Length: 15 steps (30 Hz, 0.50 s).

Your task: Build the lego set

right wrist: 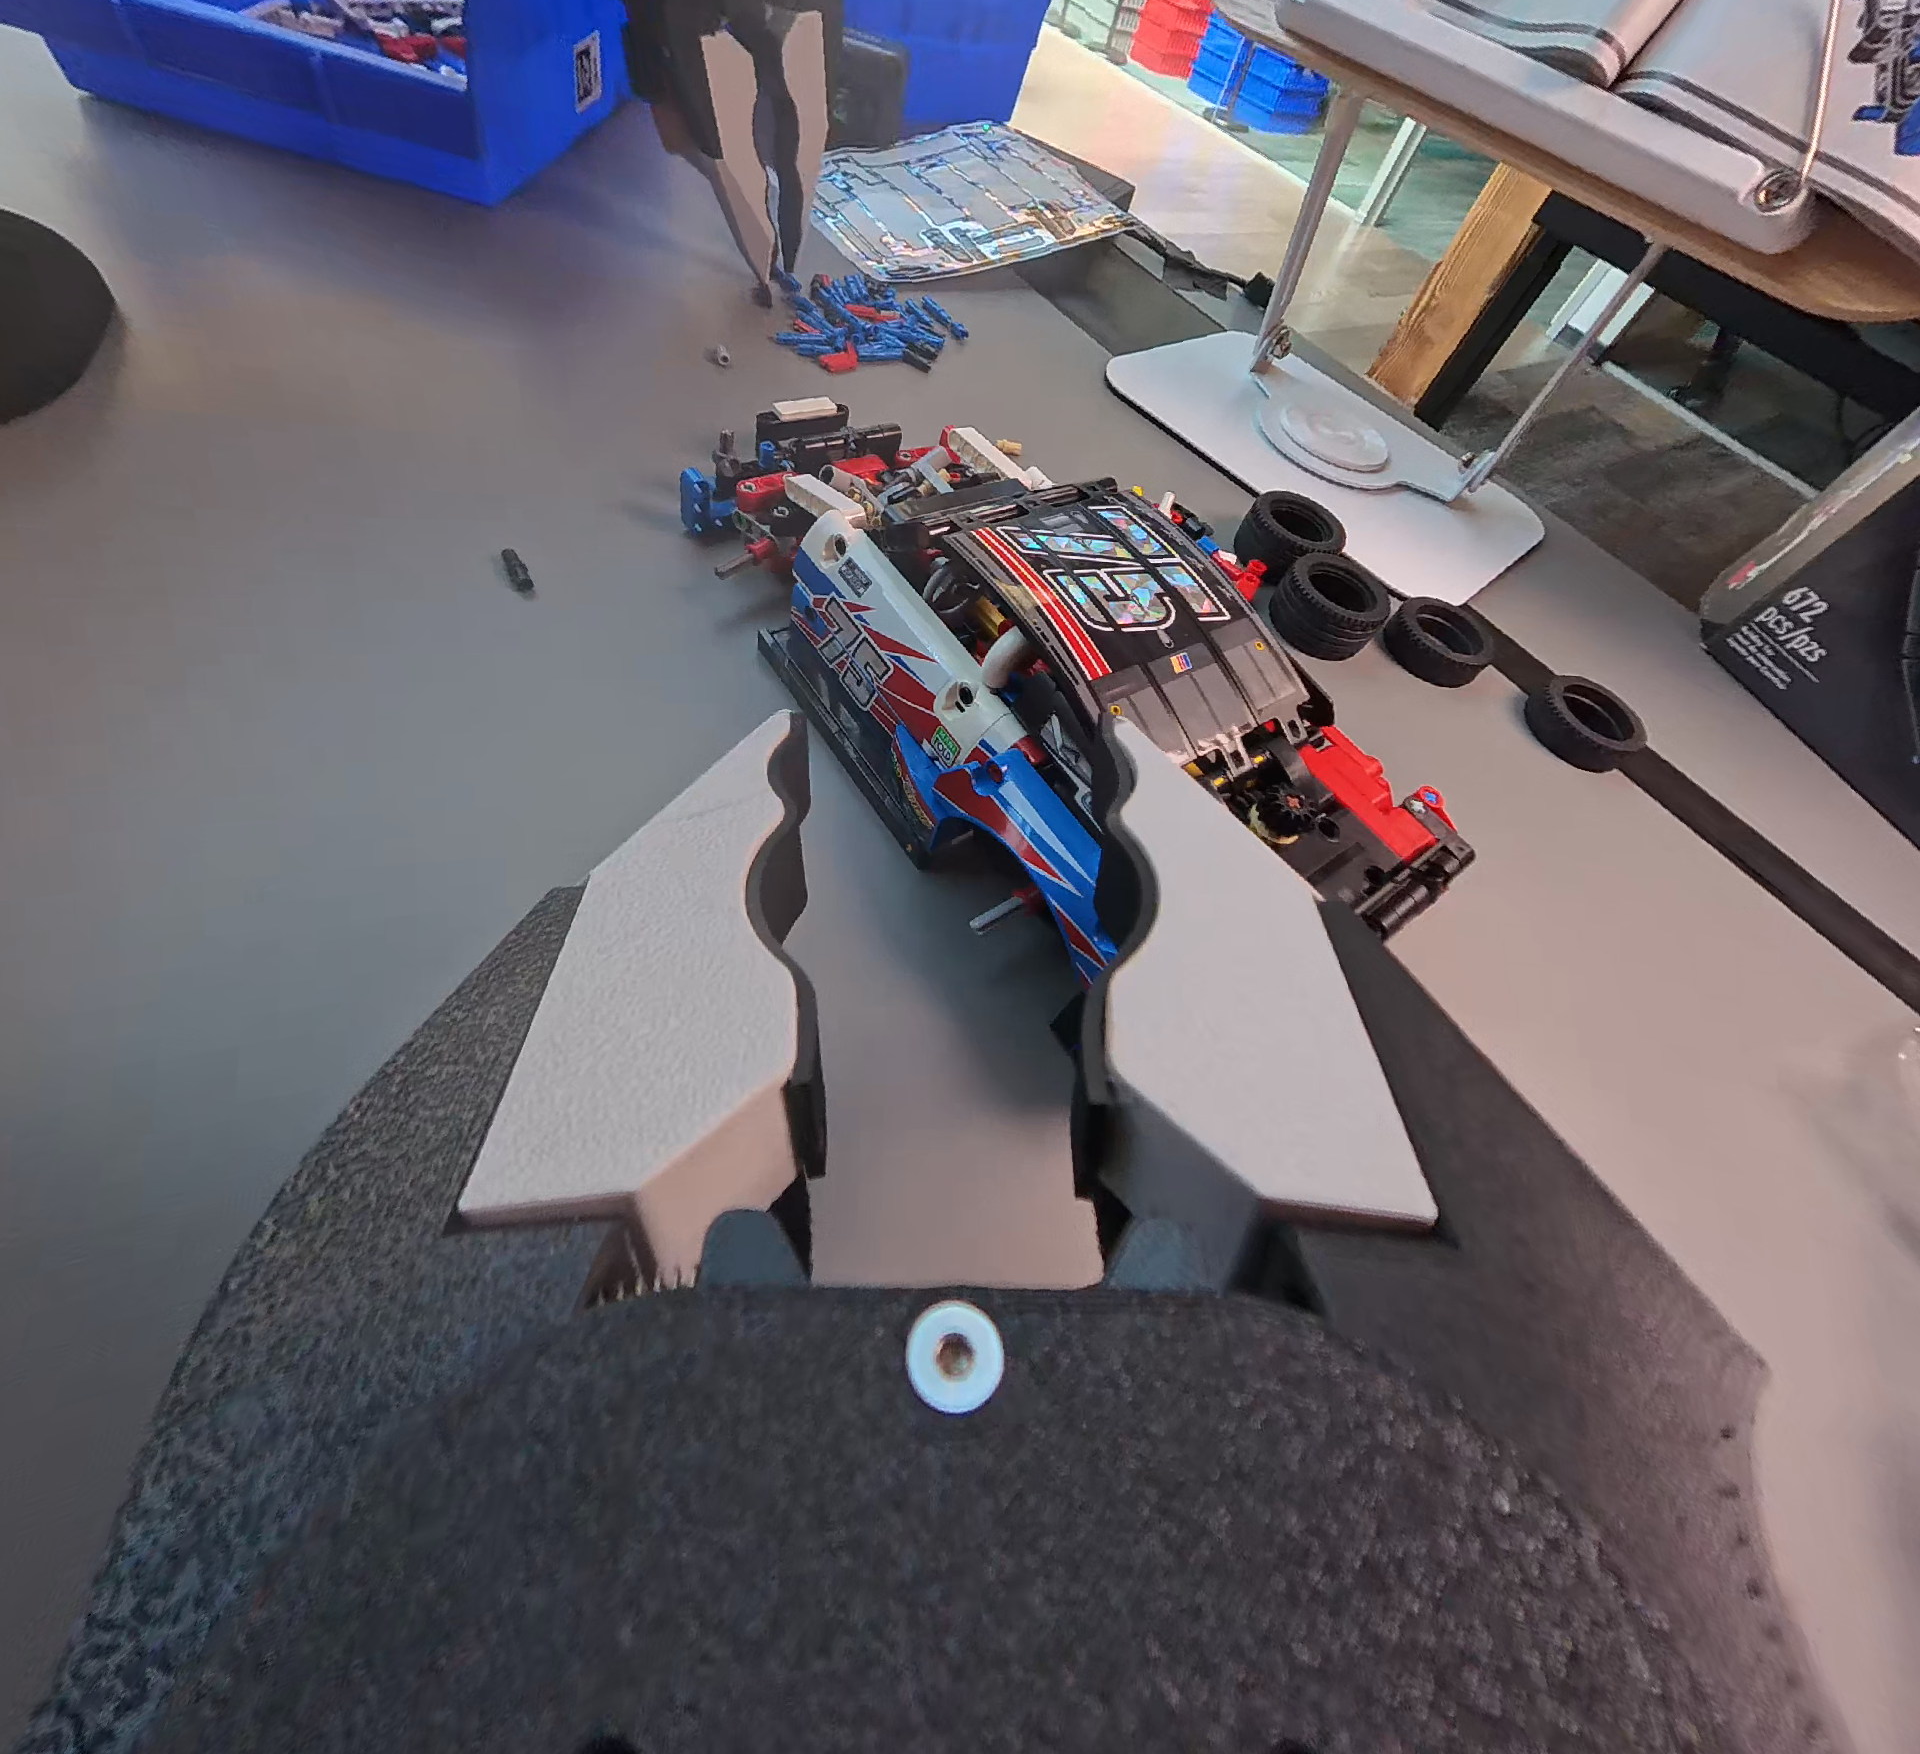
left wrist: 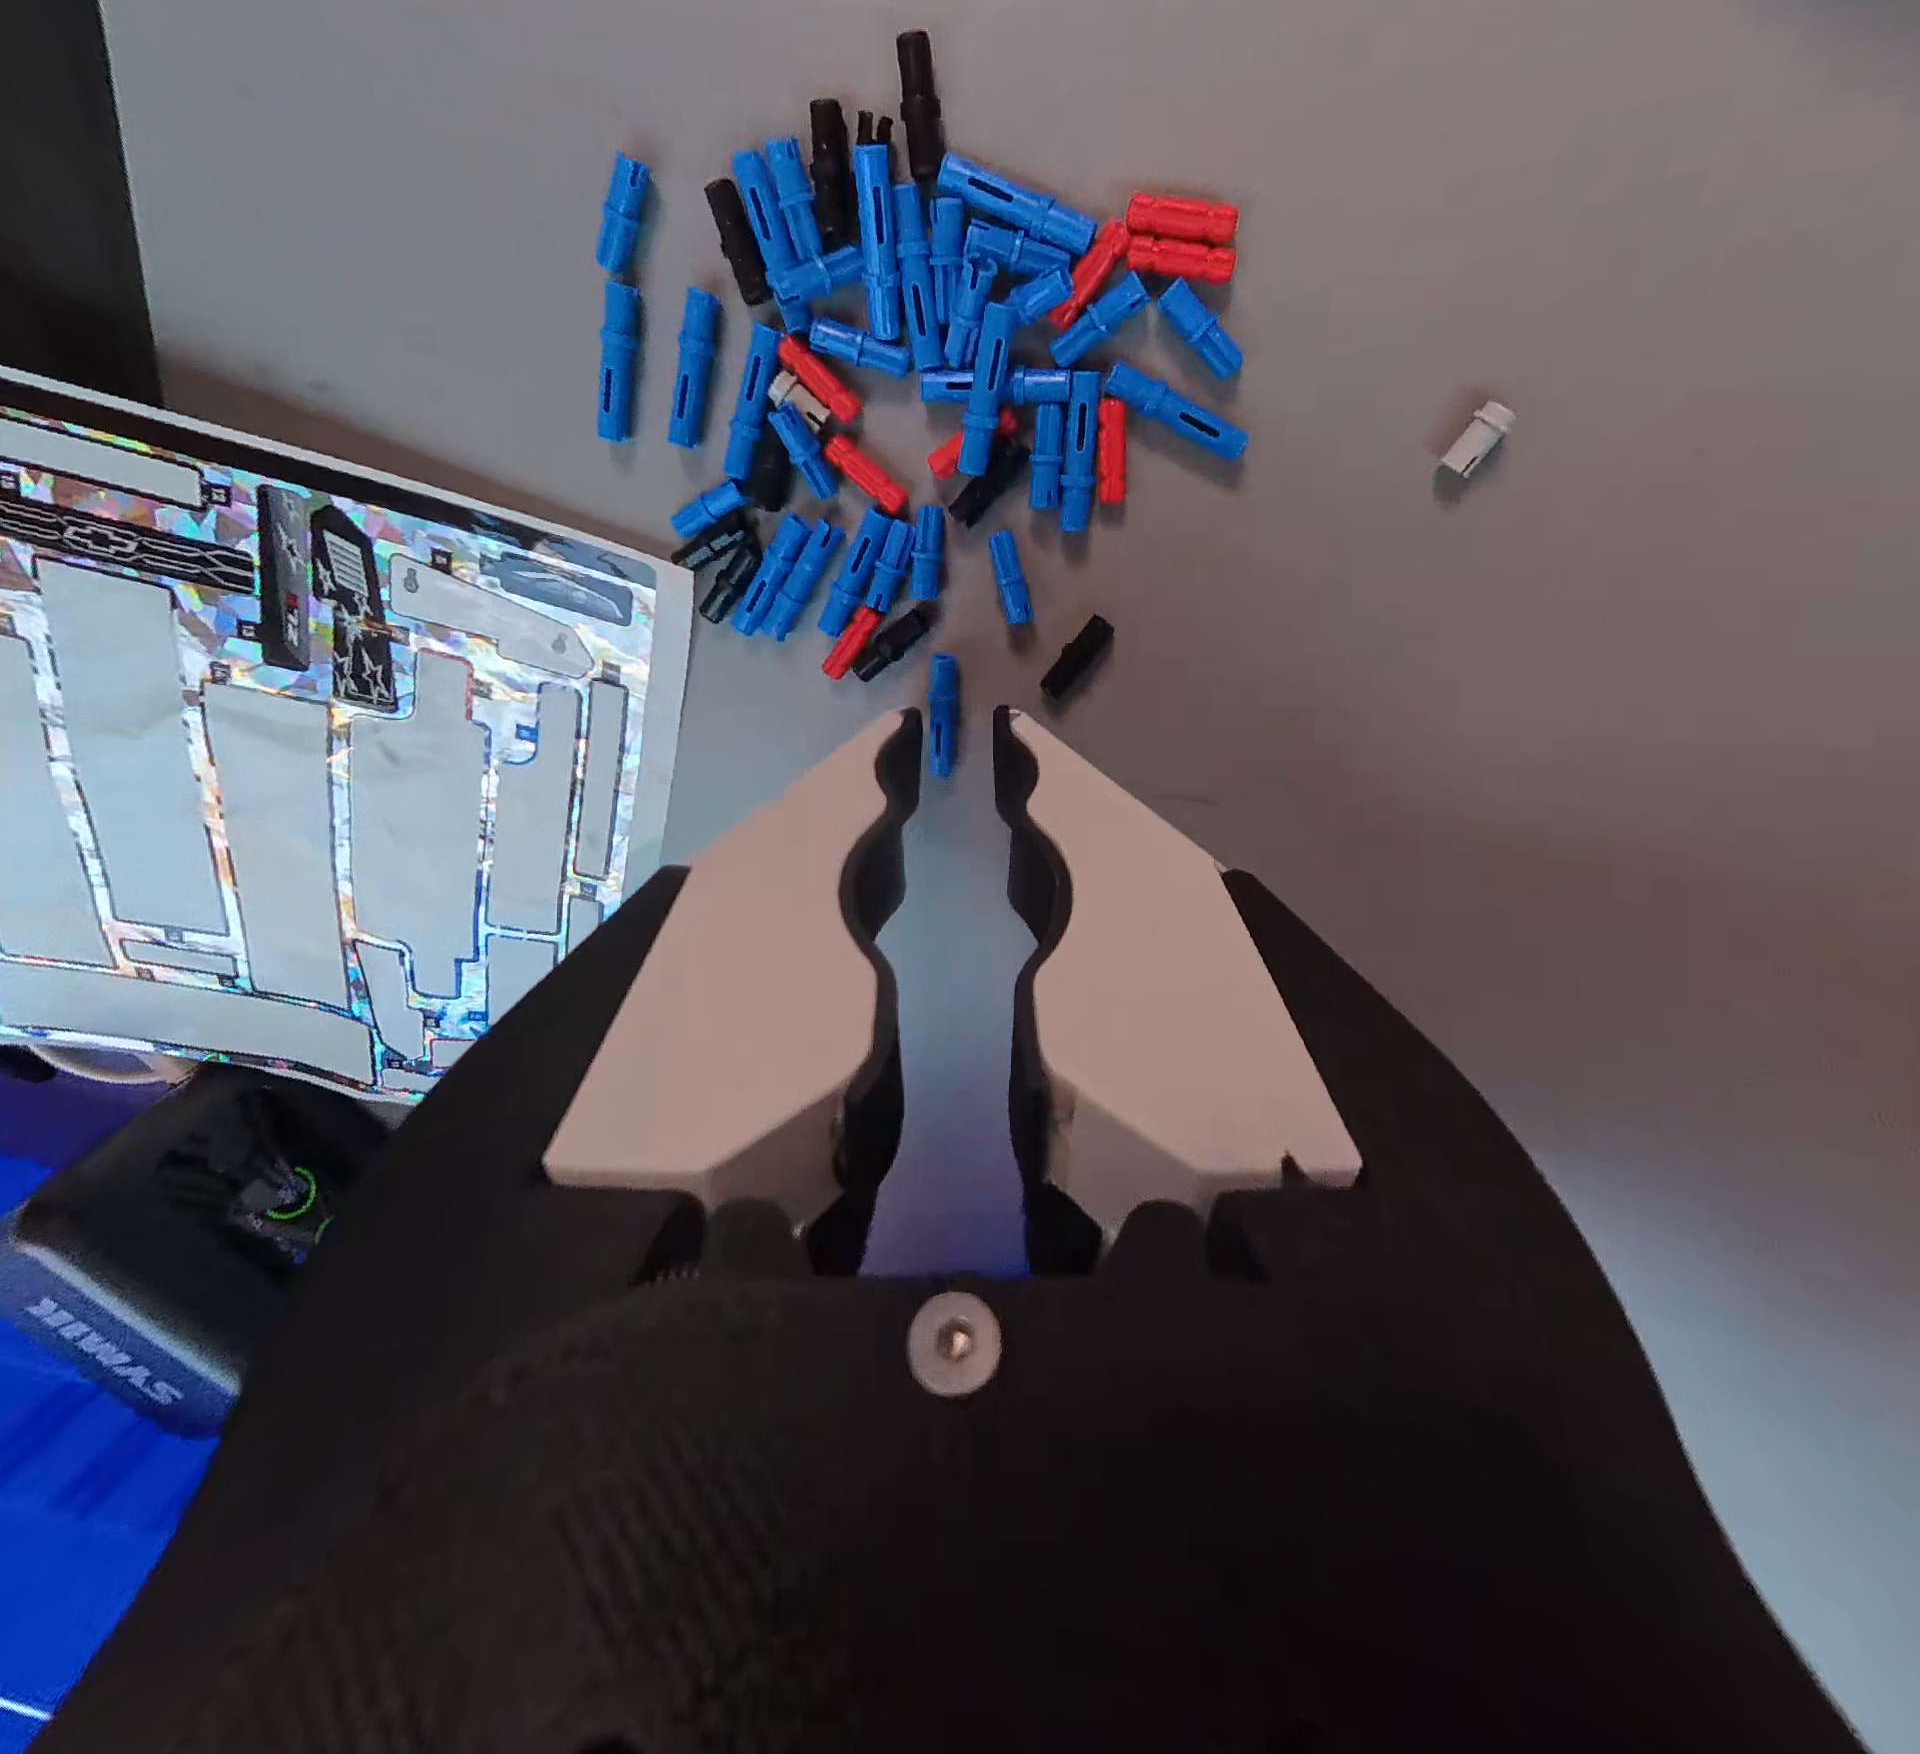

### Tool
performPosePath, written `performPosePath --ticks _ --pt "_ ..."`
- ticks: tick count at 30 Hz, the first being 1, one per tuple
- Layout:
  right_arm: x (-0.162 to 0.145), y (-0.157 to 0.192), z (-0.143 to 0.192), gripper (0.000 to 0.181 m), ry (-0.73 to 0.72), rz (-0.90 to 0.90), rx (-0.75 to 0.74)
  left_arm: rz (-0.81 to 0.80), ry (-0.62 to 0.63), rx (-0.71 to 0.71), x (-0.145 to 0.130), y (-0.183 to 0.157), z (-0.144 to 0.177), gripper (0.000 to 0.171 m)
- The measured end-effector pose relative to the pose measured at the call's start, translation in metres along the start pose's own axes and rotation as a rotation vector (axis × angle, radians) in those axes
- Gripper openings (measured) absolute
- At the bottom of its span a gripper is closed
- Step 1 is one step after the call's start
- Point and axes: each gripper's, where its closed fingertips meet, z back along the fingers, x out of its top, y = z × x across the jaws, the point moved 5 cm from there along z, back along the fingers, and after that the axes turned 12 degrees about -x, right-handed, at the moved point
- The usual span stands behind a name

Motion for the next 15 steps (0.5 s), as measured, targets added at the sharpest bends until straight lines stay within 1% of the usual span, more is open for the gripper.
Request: performPosePath --ticks 4,8,9,11,13,15 --pt "0.002 -0.004 0.0 0.051 -0.013 -0.035 0.0 0.011 -0.014 -0.032 -0.001 -0.001 -0.001 0.003" --pt "0.002 -0.001 -0.001 0.05 -0.016 -0.026 0.004 0.027 -0.032 -0.024 -0.001 -0.002 -0.001 0.002" --pt "0.004 0.001 -0.001 0.05 -0.022 -0.026 0.007 0.018 -0.063 -0.019 0.002 -0.006 0.001 0.003" --pt "0.01 0.005 -0.001 0.048 -0.049 -0.034 0.02 -0.016 -0.223 -0.05 0.023 -0.027 0.016 0.002" --pt "0.021 0.014 -0.002 0.043 -0.098 -0.057 0.054 -0.106 -0.414 -0.131 0.056 -0.068 0.036 0.003" --pt "0.036 0.028 -0.007 0.036 -0.15 -0.054 0.113 -0.209 -0.549 -0.243 0.088 -0.116 0.049 0.003"
